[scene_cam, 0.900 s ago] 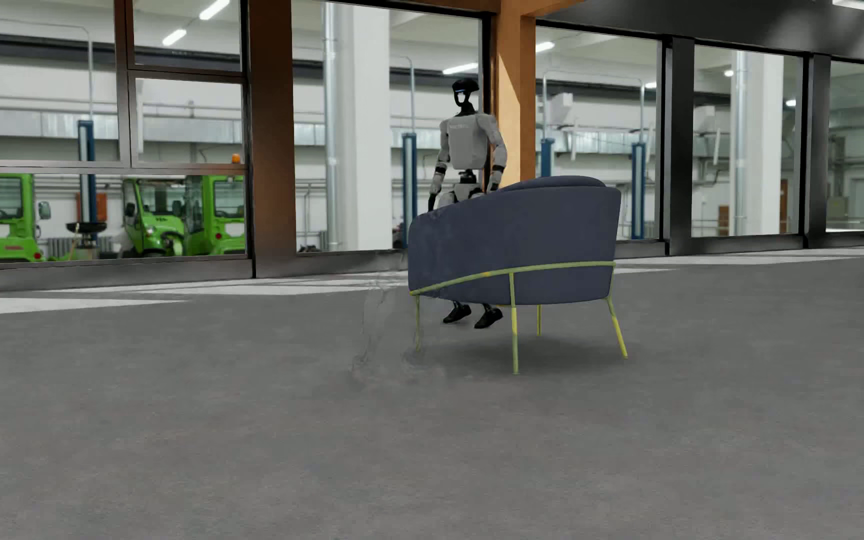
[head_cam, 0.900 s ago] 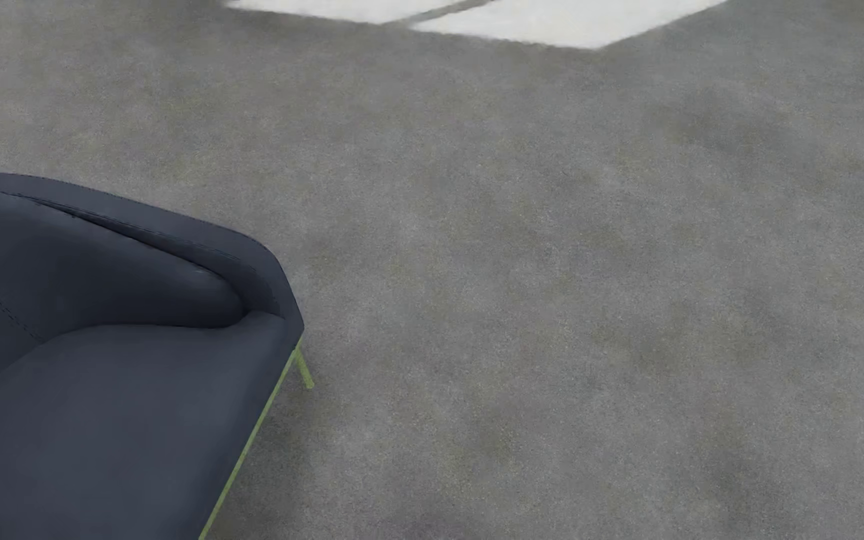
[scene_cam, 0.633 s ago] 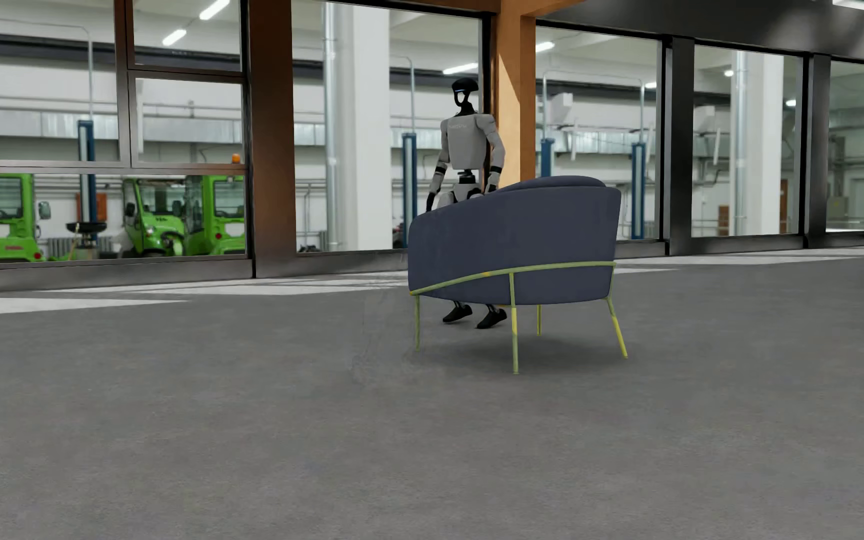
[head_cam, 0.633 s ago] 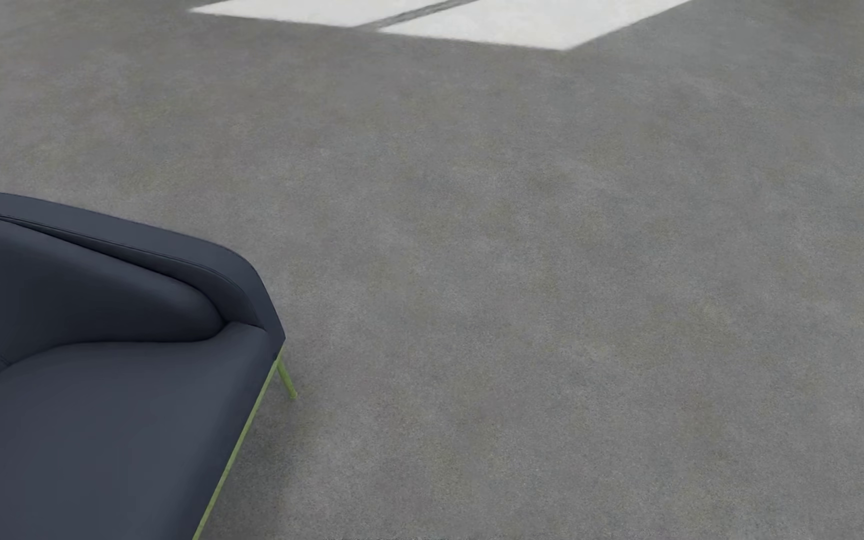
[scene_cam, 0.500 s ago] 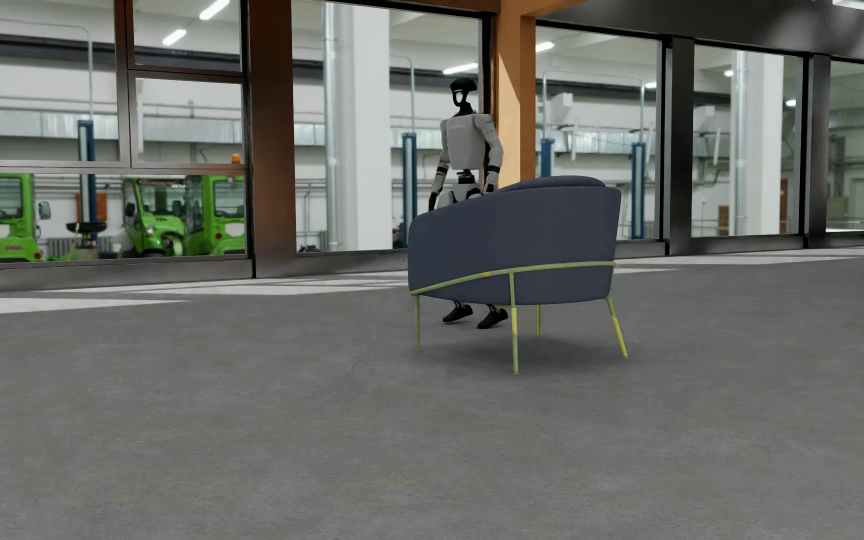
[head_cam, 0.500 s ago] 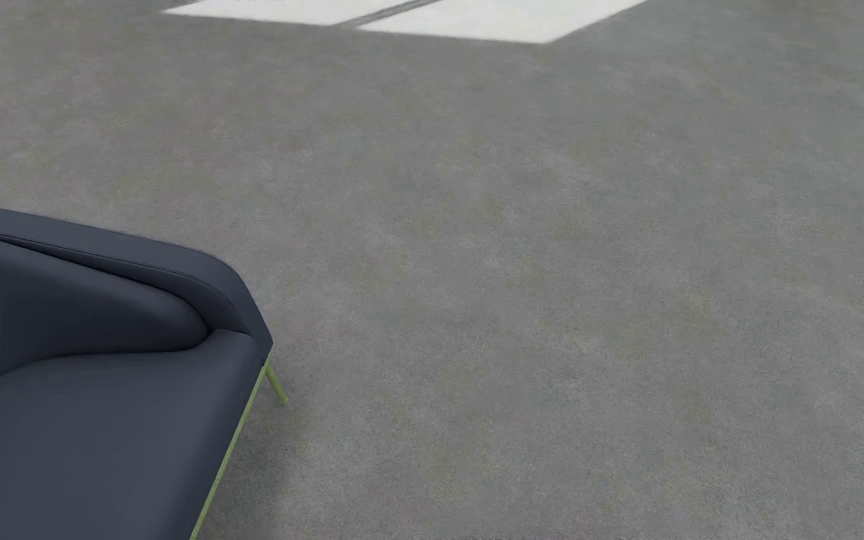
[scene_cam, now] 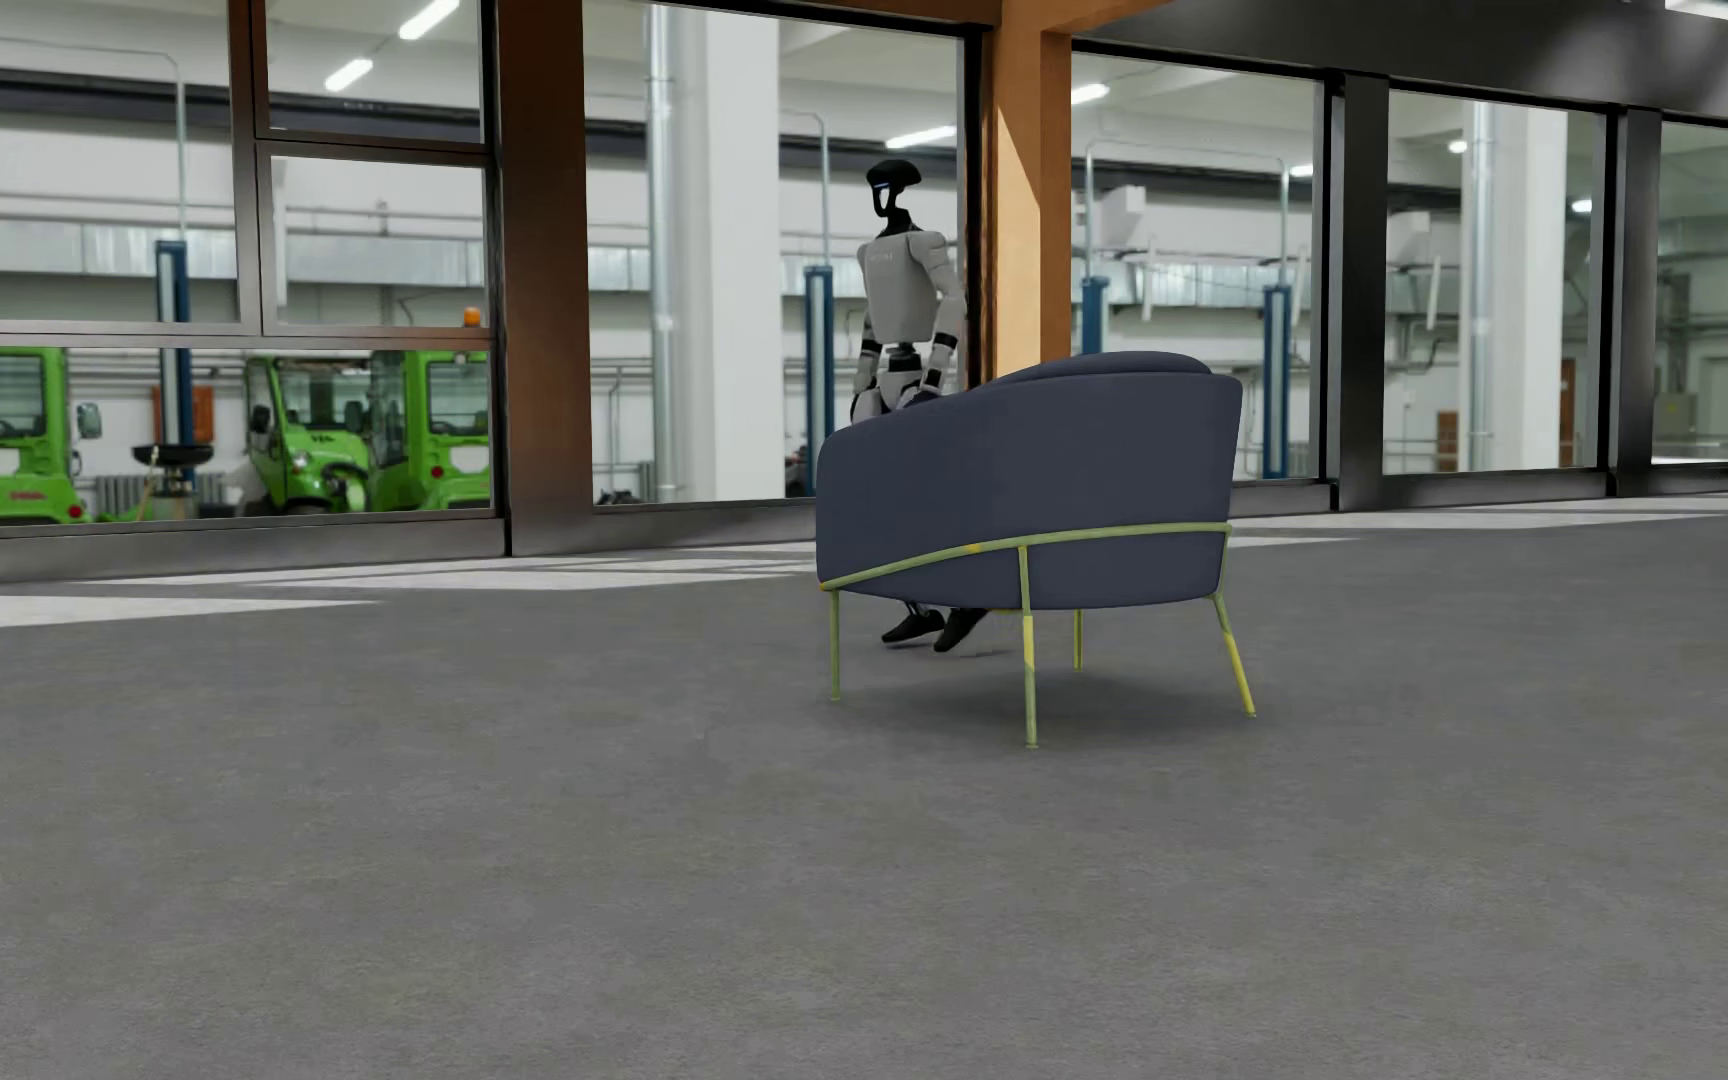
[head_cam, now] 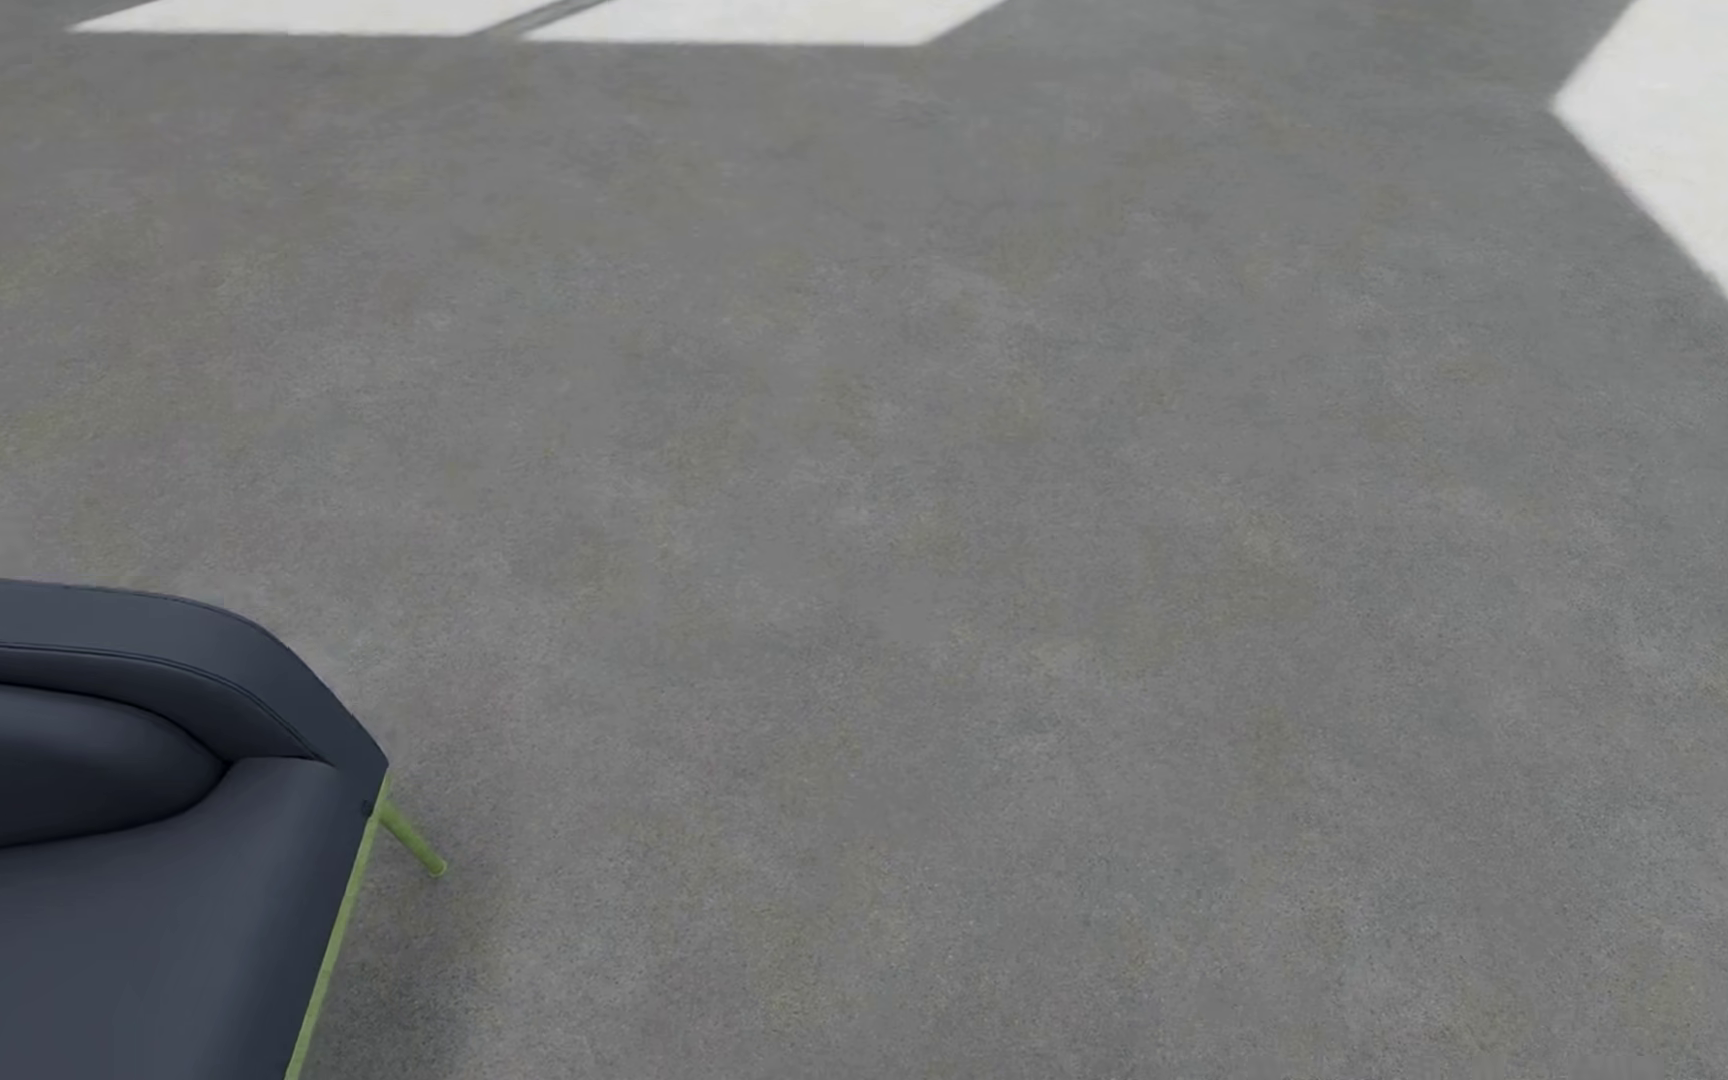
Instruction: Go around the dark armchair
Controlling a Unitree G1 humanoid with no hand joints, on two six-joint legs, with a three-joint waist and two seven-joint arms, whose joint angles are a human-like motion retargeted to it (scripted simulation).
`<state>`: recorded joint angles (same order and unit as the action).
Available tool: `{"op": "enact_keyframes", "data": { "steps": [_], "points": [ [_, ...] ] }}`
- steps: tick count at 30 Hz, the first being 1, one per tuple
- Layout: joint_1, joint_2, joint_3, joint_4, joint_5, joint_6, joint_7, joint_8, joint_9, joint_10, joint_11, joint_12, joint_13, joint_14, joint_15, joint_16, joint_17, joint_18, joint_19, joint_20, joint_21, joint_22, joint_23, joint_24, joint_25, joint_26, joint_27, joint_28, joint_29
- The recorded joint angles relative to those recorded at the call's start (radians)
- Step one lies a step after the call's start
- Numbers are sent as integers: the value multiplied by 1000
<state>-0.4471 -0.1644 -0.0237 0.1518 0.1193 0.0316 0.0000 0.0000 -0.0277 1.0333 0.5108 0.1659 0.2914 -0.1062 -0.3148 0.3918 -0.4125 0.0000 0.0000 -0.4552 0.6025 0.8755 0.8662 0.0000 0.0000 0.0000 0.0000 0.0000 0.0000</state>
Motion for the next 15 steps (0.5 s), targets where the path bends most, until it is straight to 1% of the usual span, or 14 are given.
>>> {"op": "enact_keyframes", "data": {
  "steps": [1,2,3,4,6,8,10,13,15],
  "points": [
    [-65,23,22,-2,-4,-10,0,0,9,124,-6,2,3,-17,-13,0,-5,0,0,12,3,-10,-1,0,0,0,0,0,0],
    [-121,44,47,-10,-11,-21,0,0,16,231,-8,8,7,-70,-23,-1,-10,0,0,21,5,-21,-4,0,0,0,0,0,0],
    [-170,62,71,-22,-20,-34,0,0,21,312,-7,16,9,-123,-32,-1,-15,0,0,27,4,-32,-7,0,0,0,0,0,0],
    [-214,78,94,-35,-29,-45,0,0,26,359,-3,25,9,-149,-41,-2,-20,0,0,29,2,-38,-8,0,0,0,0,0,0],
    [-285,105,136,-61,-47,-61,0,0,33,358,7,43,4,-117,-60,-3,-27,0,0,26,-4,-33,-8,0,0,0,0,0,0],
    [-332,135,168,-81,-62,-68,0,0,40,264,12,57,-13,-59,-73,-6,-33,0,0,10,-8,-5,-8,0,0,0,0,0,0],
    [-347,175,192,-92,-73,-67,0,0,46,110,6,68,-34,6,-81,-8,-34,0,0,-23,-4,35,-5,0,0,0,0,0,0],
    [-286,227,229,-85,-81,-57,0,0,46,-209,-1,87,-60,116,-73,-6,-24,0,0,-62,9,77,-15,0,0,0,0,0,0],
    [-204,246,254,-70,-83,-50,0,0,30,-421,5,105,-66,114,-62,-3,-10,0,0,-67,23,84,-40,0,0,0,0,0,0]
  ]
}}
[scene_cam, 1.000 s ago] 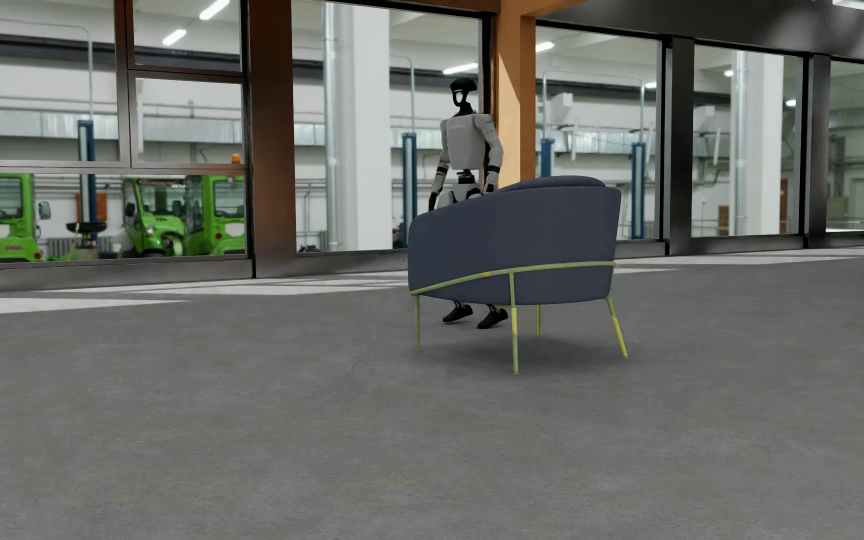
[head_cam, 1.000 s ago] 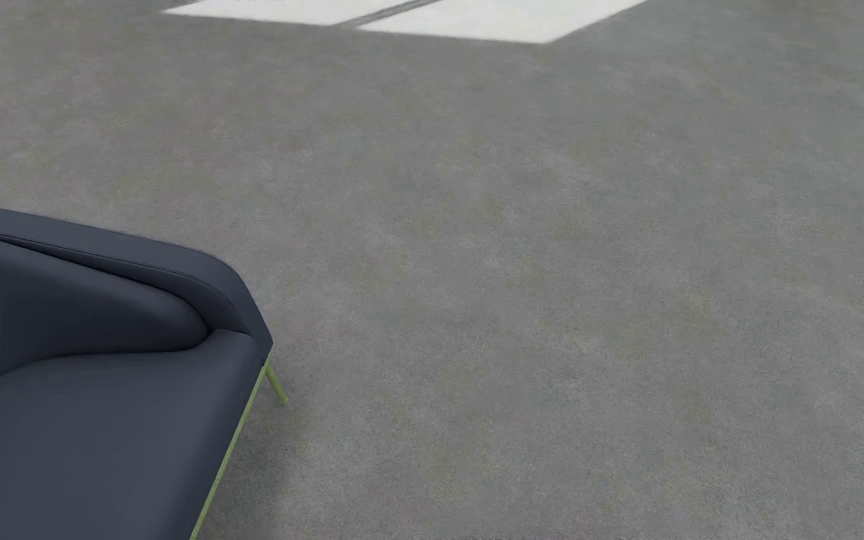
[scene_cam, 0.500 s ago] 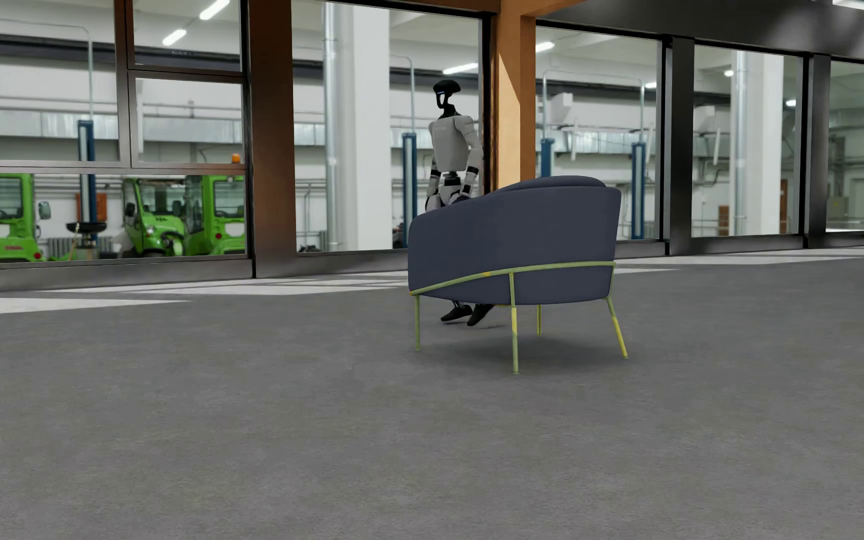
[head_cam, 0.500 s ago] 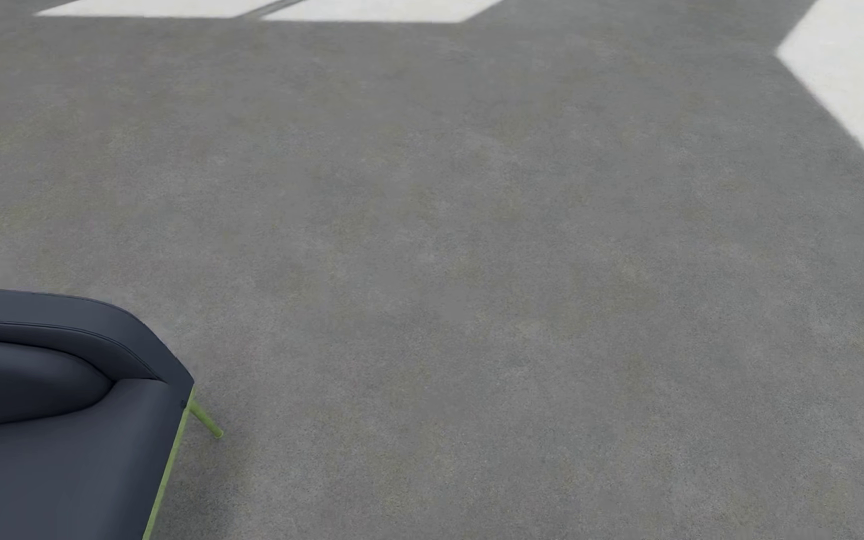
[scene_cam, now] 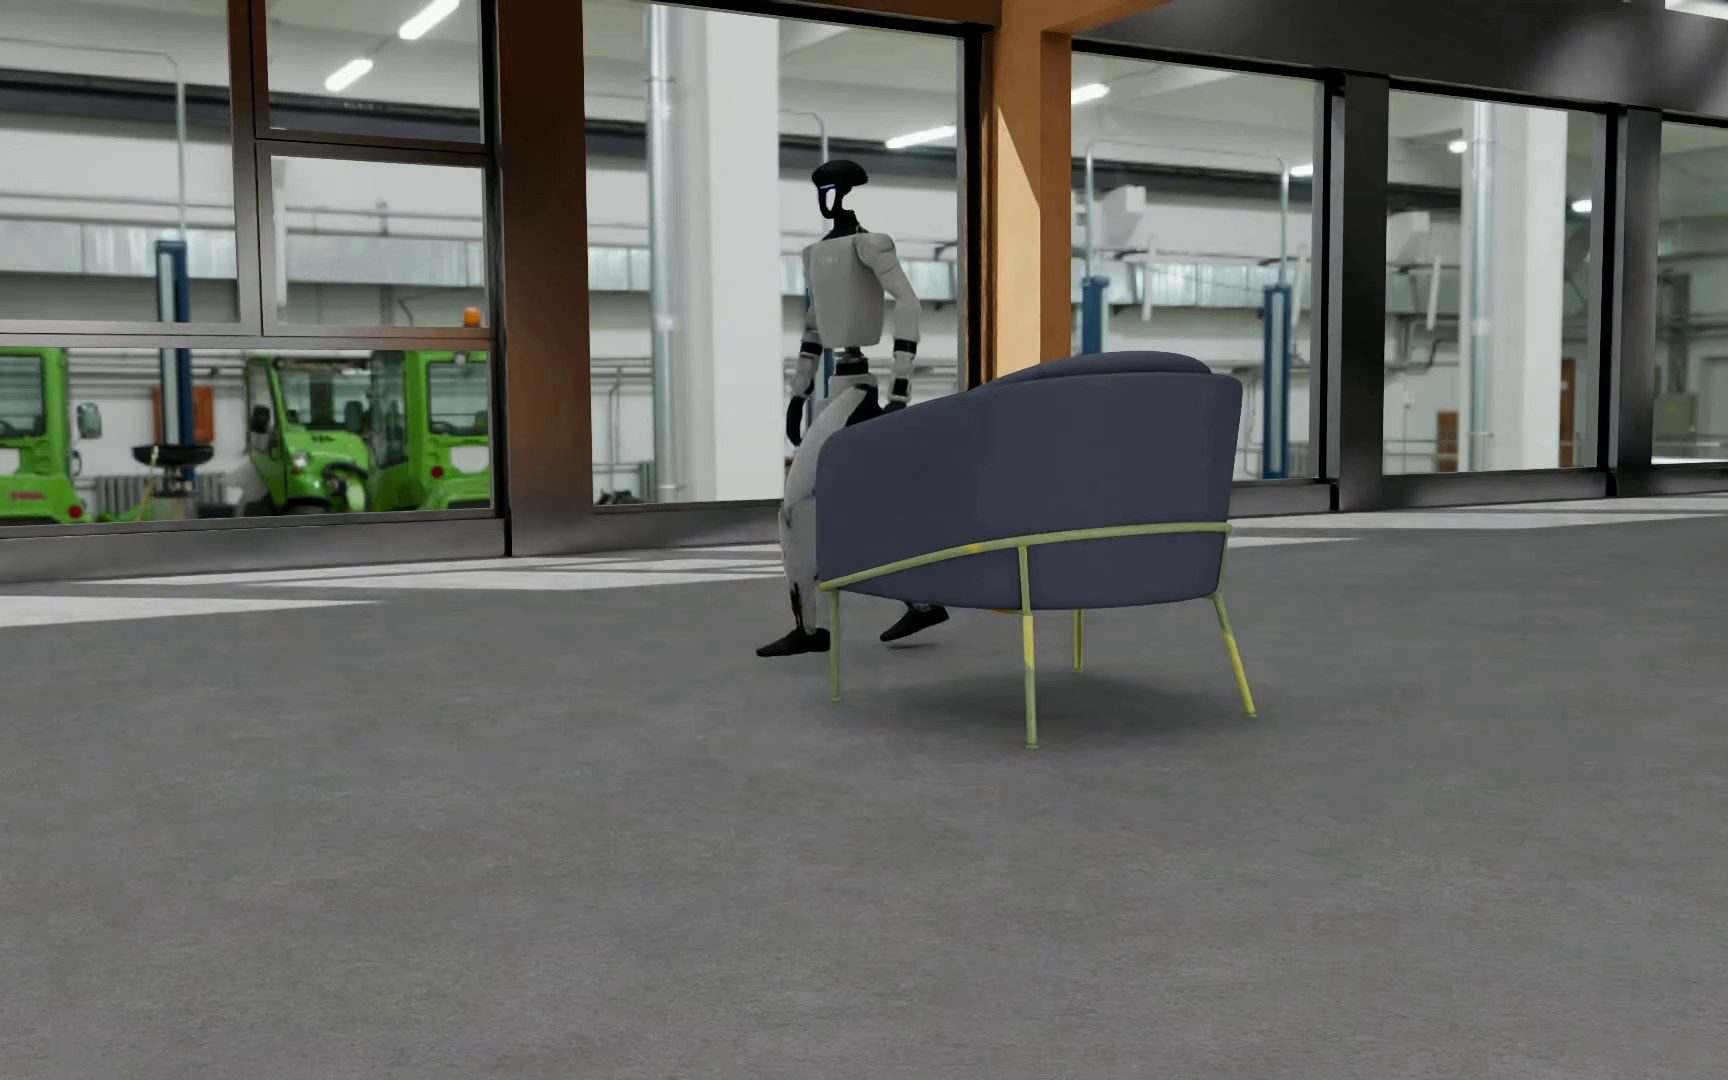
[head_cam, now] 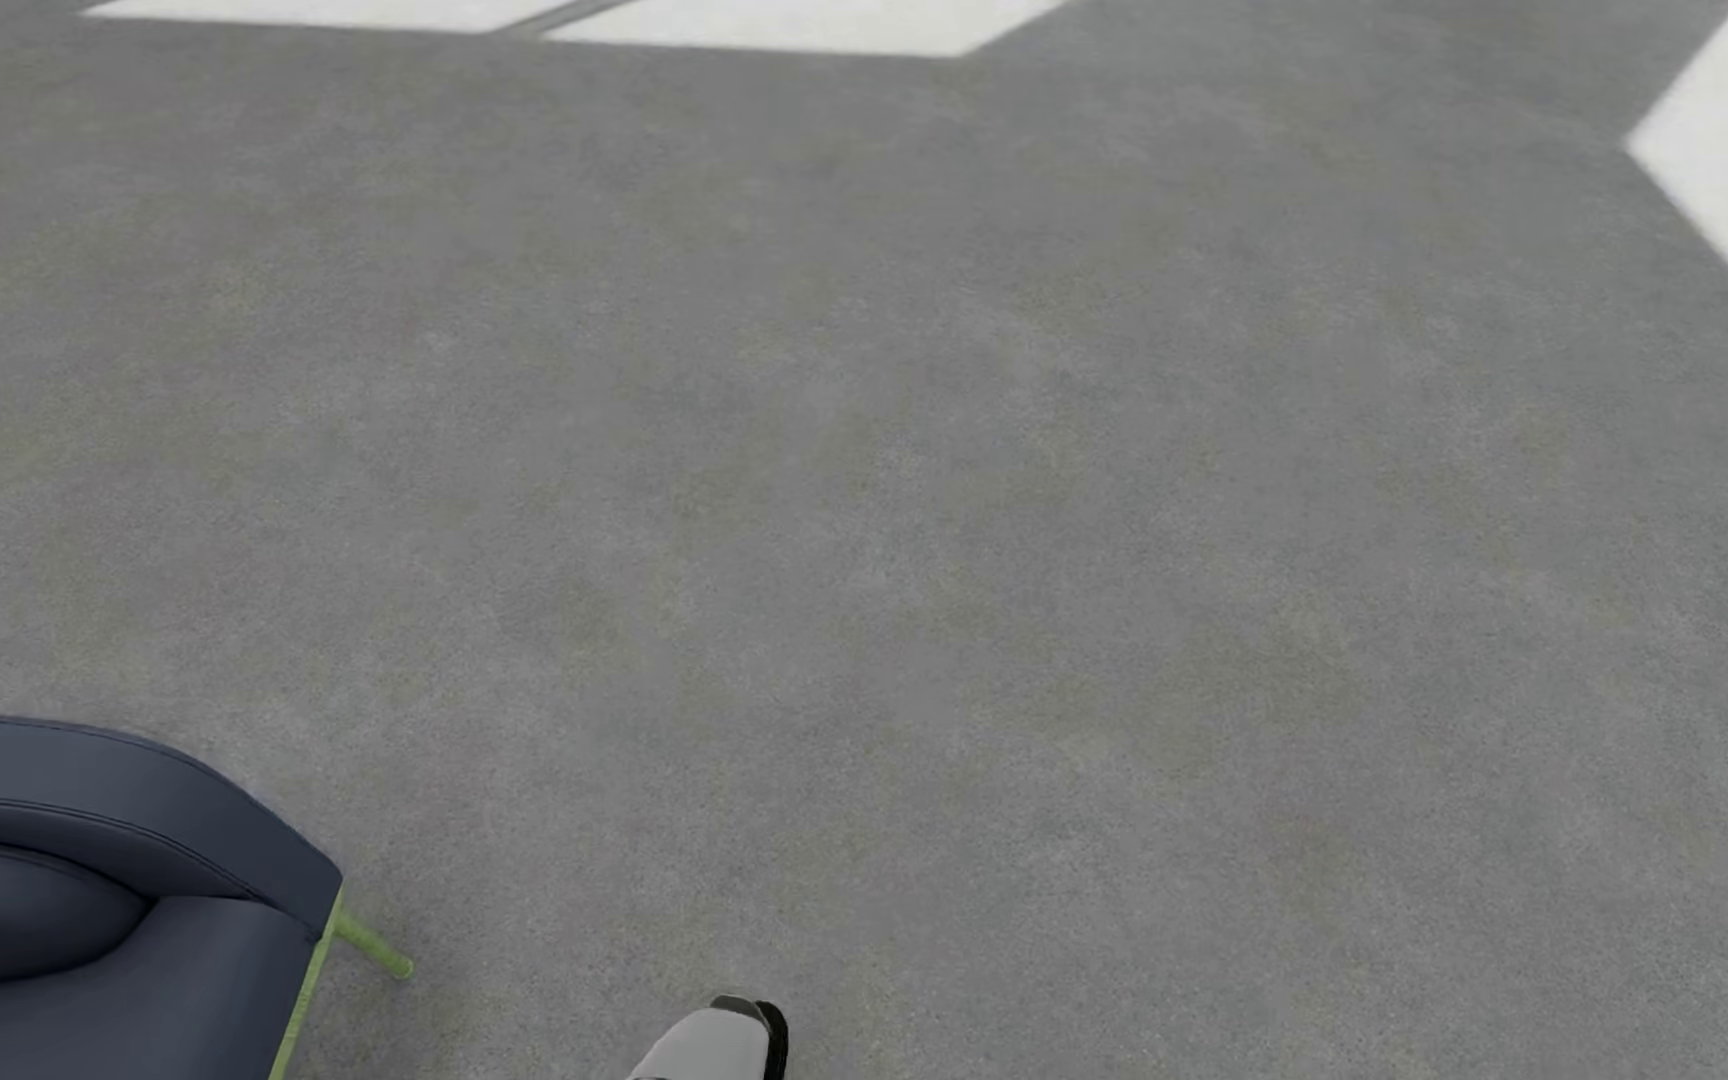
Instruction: Go around the dark armchair
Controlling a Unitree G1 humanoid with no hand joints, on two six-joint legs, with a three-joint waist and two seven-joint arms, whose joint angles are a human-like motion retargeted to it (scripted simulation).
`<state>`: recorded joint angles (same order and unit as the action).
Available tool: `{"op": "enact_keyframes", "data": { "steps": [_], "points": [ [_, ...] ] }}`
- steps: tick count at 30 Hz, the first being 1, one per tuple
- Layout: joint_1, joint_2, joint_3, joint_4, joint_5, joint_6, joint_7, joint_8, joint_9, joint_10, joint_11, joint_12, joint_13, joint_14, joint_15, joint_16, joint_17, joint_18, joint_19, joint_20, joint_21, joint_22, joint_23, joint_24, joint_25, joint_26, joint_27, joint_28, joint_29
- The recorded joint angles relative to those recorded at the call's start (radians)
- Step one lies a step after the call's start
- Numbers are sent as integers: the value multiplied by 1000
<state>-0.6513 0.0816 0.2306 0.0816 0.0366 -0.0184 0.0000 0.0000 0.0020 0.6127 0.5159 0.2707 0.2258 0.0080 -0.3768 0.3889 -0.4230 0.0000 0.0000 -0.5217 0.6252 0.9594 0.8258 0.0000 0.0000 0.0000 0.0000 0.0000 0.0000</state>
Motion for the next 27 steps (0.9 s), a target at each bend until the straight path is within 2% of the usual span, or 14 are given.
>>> {"op": "enact_keyframes", "data": {
  "steps": [2,4,5,7,8,10,13,16,17,18,20,23,25,27],
  "points": [
    [88,23,8,14,-6,11,0,0,-29,-135,2,23,5,-27,16,-2,18,0,0,1,7,13,-29,0,0,0,0,0,0],
    [125,52,-22,6,-30,8,0,0,-55,-134,13,36,27,44,64,-7,44,0,0,-18,-9,45,-47,0,0,0,0,0,0],
    [115,60,-54,-17,-44,-7,0,0,-58,-93,41,30,41,66,122,-8,62,0,0,-32,-23,68,-42,0,0,0,0,0,0],
    [136,7,-89,-63,-75,-36,0,0,-53,-29,183,-9,68,22,266,-2,90,0,0,-59,-26,90,-10,0,0,0,0,0,0],
    [153,-83,-68,-99,-102,-64,0,0,-64,-30,317,-17,89,-25,294,7,105,0,0,58,-55,44,-8,0,0,0,0,0,0],
    [253,-235,-36,-133,-119,-69,0,0,-45,-49,602,-42,81,-103,260,24,67,0,0,101,-3,-113,-42,0,0,0,0,0,0],
    [387,-388,-125,-169,-148,-26,0,0,-39,-70,753,-72,45,-136,326,26,13,0,0,156,-50,-324,-48,0,0,0,0,0,0],
    [486,-521,-176,-183,-133,14,0,0,-25,-74,573,-117,27,-171,534,18,-21,0,0,176,-187,-433,-28,0,0,0,0,0,0],
    [521,-551,-182,-182,-123,22,0,0,-20,-78,473,-123,20,-185,556,18,-32,0,0,174,-202,-460,-25,0,0,0,0,0,0],
    [555,-572,-190,-178,-114,27,0,0,-16,-82,371,-123,13,-199,539,21,-41,0,0,168,-200,-478,-23,0,0,0,0,0,0],
    [619,-579,-215,-160,-101,33,0,0,-13,-90,168,-110,9,-226,419,30,-49,0,0,143,-176,-471,-22,0,0,0,0,0,0],
    [684,-536,-262,-127,-90,44,0,0,-18,-83,-33,-82,37,-262,220,22,-32,0,0,100,-168,-300,-24,0,0,0,0,0,0],
    [711,-511,-282,-103,-77,45,0,0,-30,-67,-38,-54,69,-268,199,13,-4,0,0,85,-160,-132,-12,0,0,0,0,0,0],
    [715,-519,-265,-80,-52,43,0,0,-50,-40,40,-16,94,-205,271,11,31,0,0,87,-124,21,28,0,0,0,0,0,0]
  ]
}}
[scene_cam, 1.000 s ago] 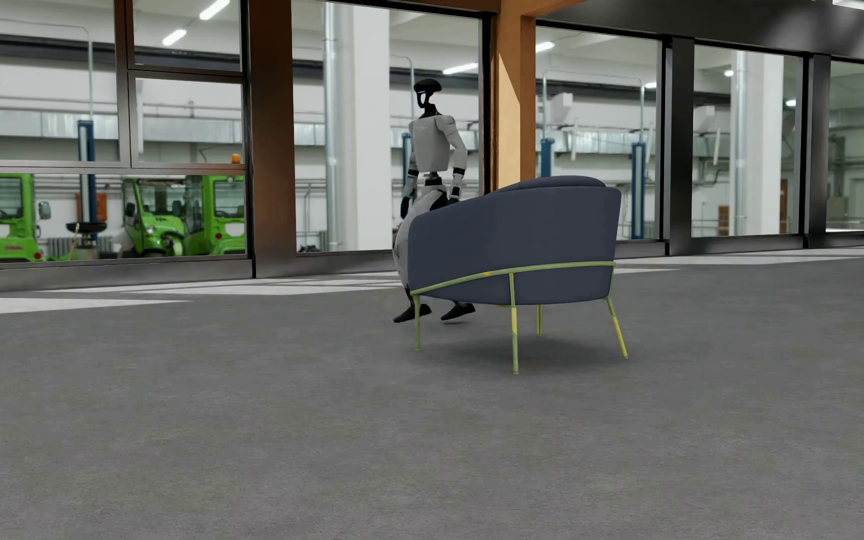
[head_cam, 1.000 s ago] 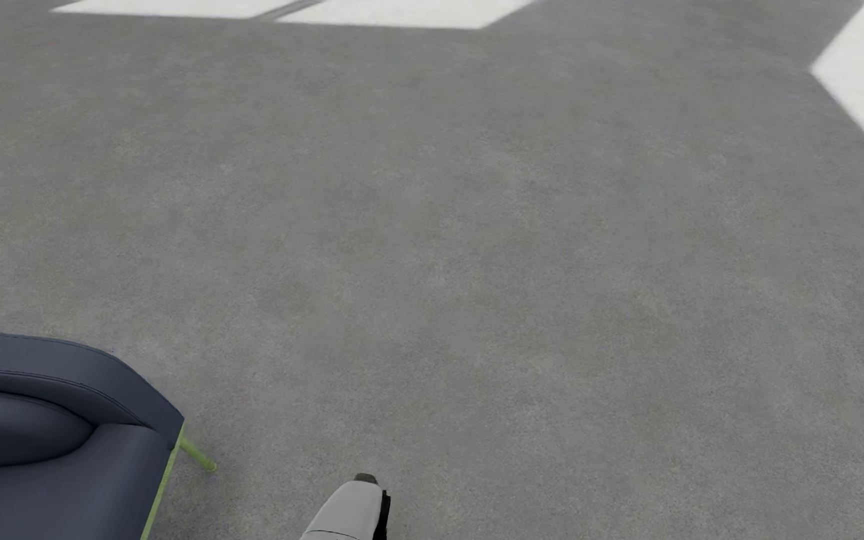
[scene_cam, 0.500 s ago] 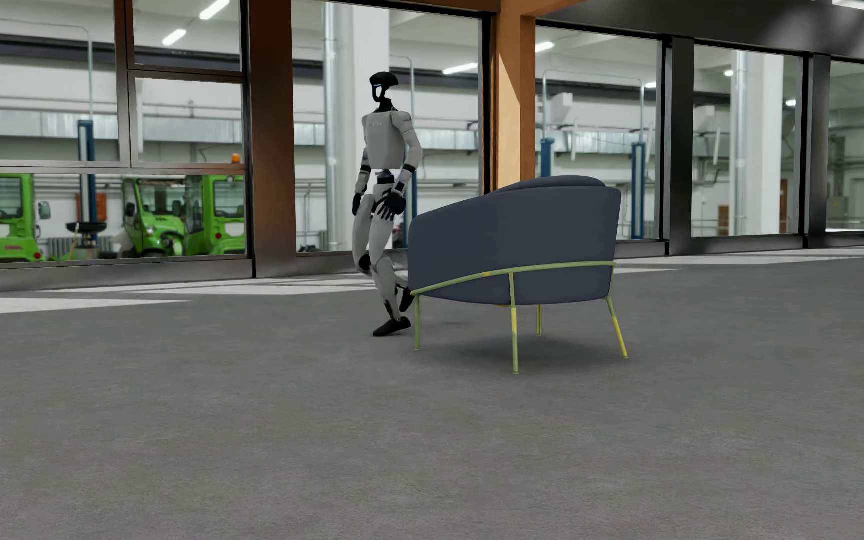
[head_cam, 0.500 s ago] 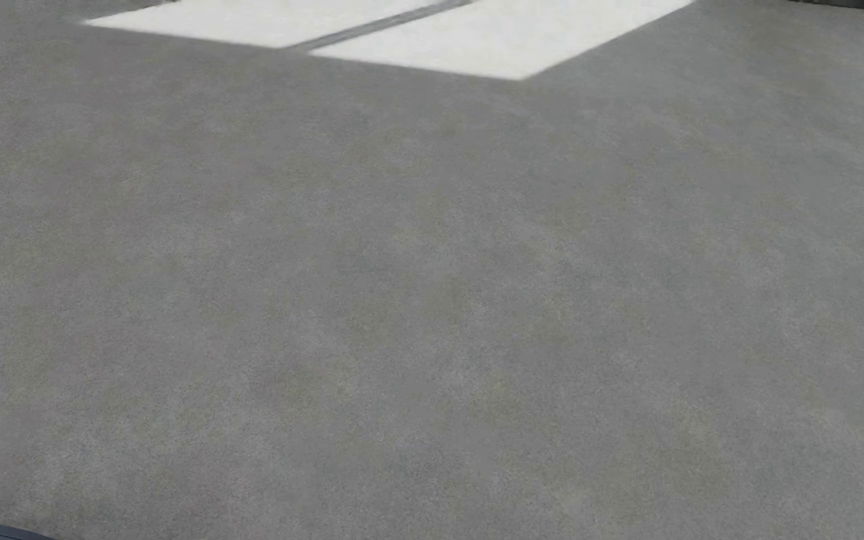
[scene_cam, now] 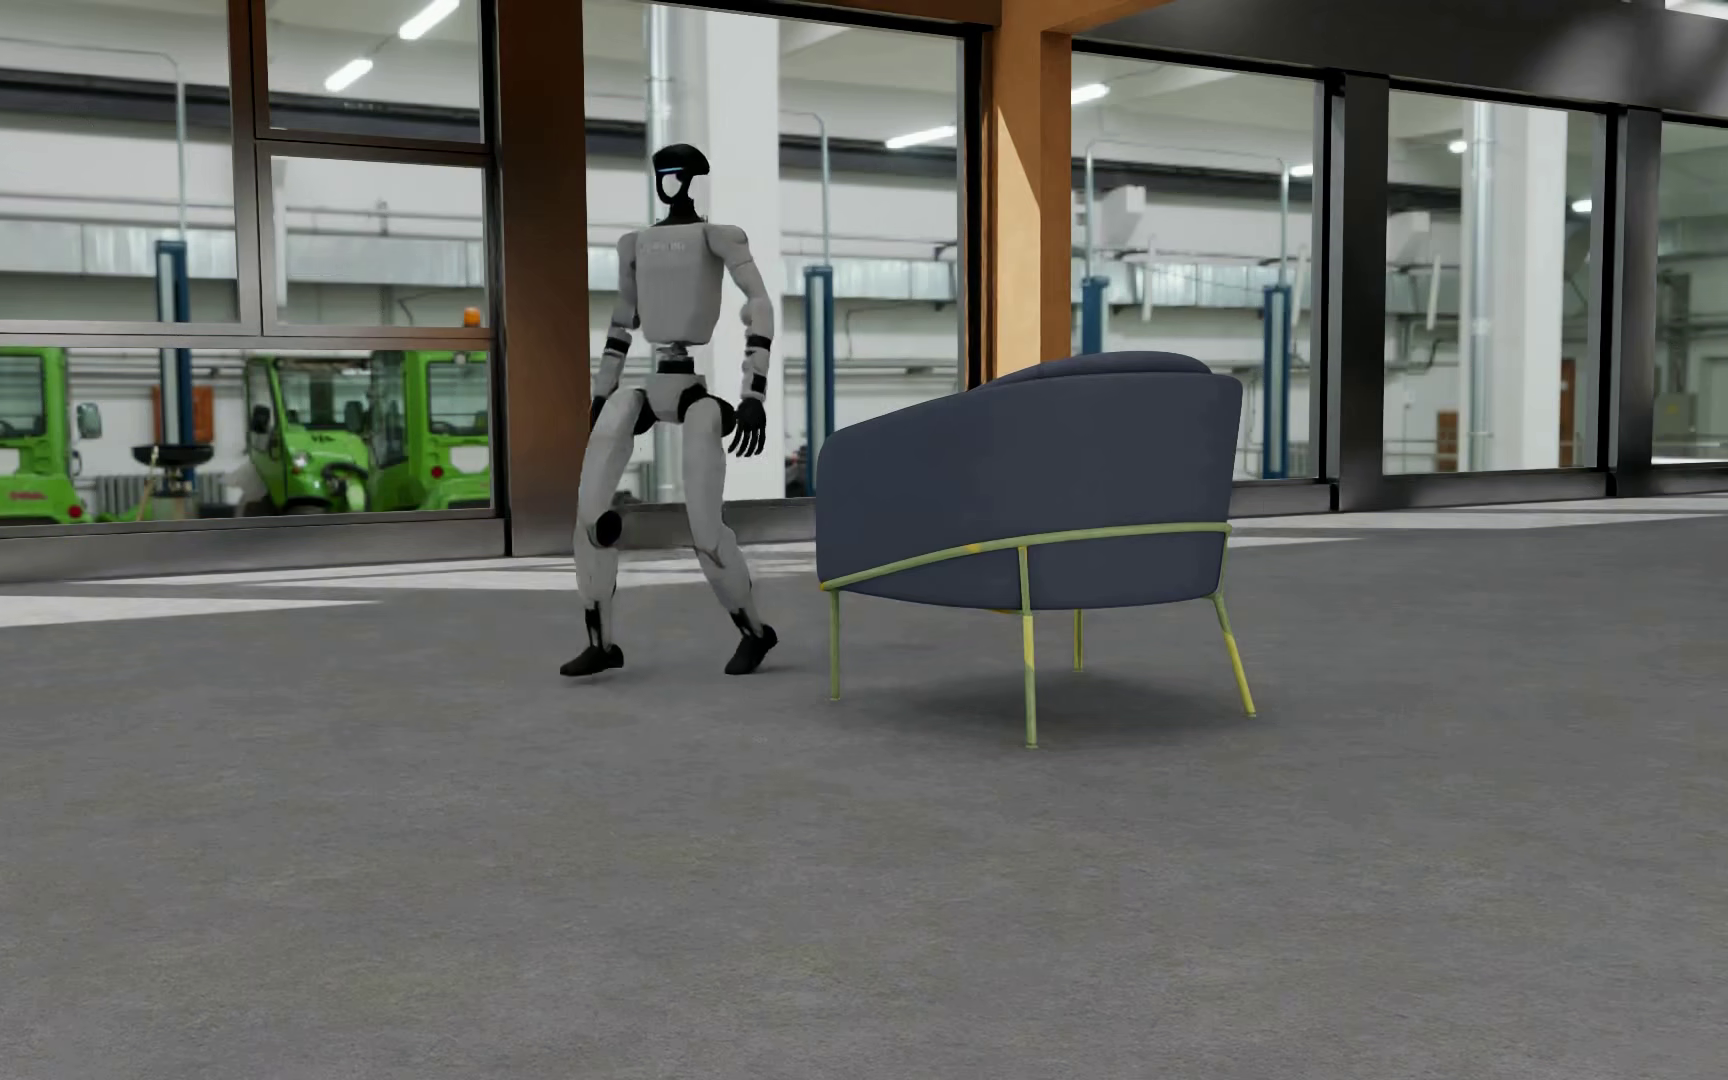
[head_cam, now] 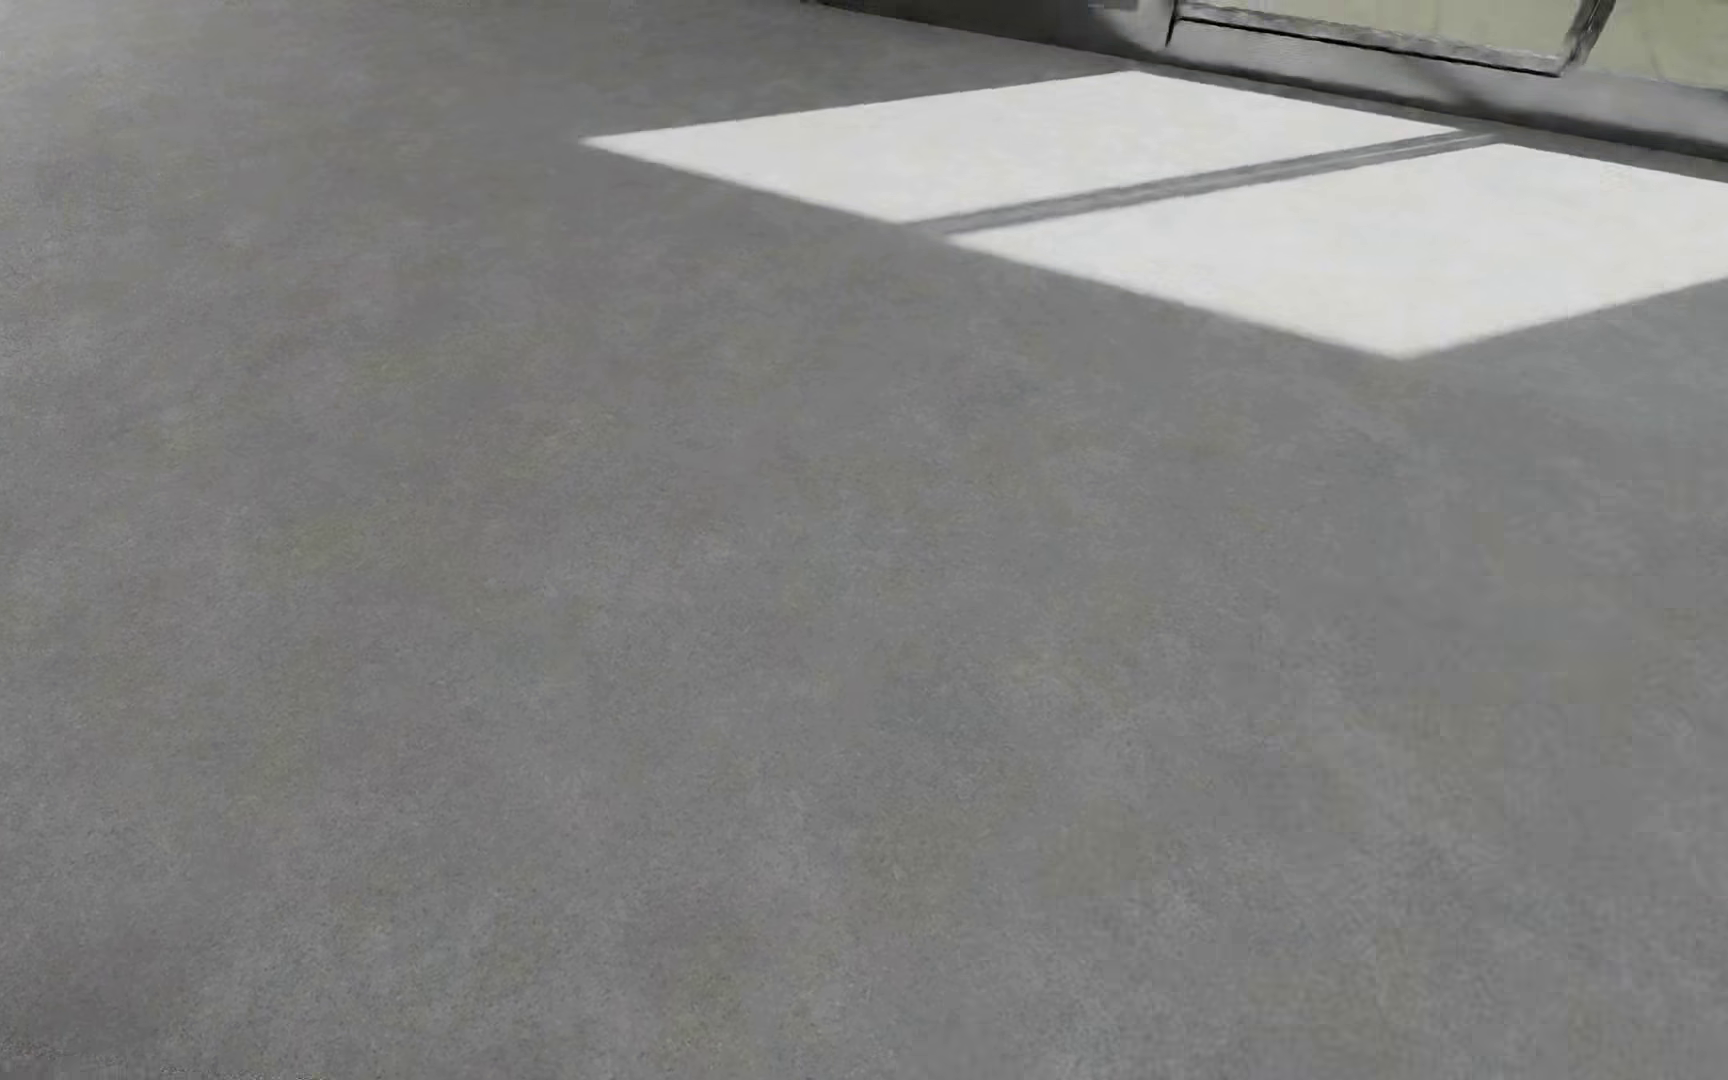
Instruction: Go around the dark armchair
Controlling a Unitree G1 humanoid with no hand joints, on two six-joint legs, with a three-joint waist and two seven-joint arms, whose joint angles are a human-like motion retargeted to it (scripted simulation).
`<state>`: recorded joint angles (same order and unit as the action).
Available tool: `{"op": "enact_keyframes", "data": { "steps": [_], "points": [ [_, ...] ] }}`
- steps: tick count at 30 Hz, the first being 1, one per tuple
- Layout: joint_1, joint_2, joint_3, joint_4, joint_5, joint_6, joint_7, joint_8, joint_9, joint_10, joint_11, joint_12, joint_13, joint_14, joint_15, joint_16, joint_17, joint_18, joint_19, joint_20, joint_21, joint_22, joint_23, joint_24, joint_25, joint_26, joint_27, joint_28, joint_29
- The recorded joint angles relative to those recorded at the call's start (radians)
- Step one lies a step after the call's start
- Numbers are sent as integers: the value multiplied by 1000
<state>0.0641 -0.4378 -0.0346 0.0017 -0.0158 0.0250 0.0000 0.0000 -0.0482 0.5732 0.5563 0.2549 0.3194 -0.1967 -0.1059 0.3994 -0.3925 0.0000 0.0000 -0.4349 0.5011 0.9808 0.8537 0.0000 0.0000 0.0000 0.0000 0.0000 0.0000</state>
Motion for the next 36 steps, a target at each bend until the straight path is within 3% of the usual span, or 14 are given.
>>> {"op": "enact_keyframes", "data": {
  "steps": [2,4,5,8,11,14,20,23,25,27,29,30,34,36],
  "points": [
    [-46,11,48,23,21,9,0,0,-14,93,40,47,8,194,20,-1,30,0,0,21,70,96,55,0,0,0,0,0,0],
    [-203,76,76,52,35,25,0,0,-24,345,-3,82,19,375,-5,6,37,0,0,13,121,113,60,0,0,0,0,0,0],
    [-300,113,92,65,39,34,0,0,-22,521,-27,88,29,335,-17,11,30,0,0,4,125,95,36,0,0,0,0,0,0],
    [-521,214,177,82,34,31,0,0,7,1013,-60,75,31,12,-56,12,-16,0,0,9,126,3,-5,0,0,0,0,0,0],
    [-655,310,246,77,10,0,0,0,24,856,-79,53,-14,-37,-114,-8,-60,0,0,53,126,-76,63,0,0,0,0,0,0],
    [-728,372,274,84,1,-33,0,0,28,958,-76,35,-42,-29,-161,-23,-103,0,0,63,67,-139,93,0,0,0,0,0,0],
    [-659,505,272,102,32,-71,0,0,26,91,-77,9,-109,140,-308,-9,-139,0,0,43,-19,-108,82,0,0,0,0,0,0],
    [-614,536,283,110,33,-84,0,0,2,-93,-67,3,-128,144,-314,2,-118,0,0,26,-42,-22,45,0,0,0,0,0,0],
    [-592,571,271,90,8,-111,0,0,3,-49,-55,1,-118,215,-217,12,-81,0,0,-5,-62,50,3,0,0,0,0,0,0],
    [-557,565,244,47,-22,-143,0,0,0,-15,8,-6,-86,210,67,23,-29,0,0,-25,-69,95,-36,0,0,0,0,0,0],
    [-487,482,228,24,-53,-143,0,0,-18,-31,177,-9,-54,166,355,33,-5,0,0,-7,-24,68,-86,0,0,0,0,0,0],
    [-449,424,223,20,-67,-135,0,0,-24,-38,289,-9,-47,144,391,38,-8,0,0,4,2,25,-116,0,0,0,0,0,0],
    [-295,221,168,-5,-78,-93,0,0,21,-43,594,-52,-77,67,213,51,-33,0,0,48,1,-133,-132,0,0,0,0,0,0],
    [-229,135,107,-7,-47,-63,0,0,39,-54,547,-88,-96,45,308,55,-49,0,0,60,-6,-152,-122,0,0,0,0,0,0]
  ]
}}
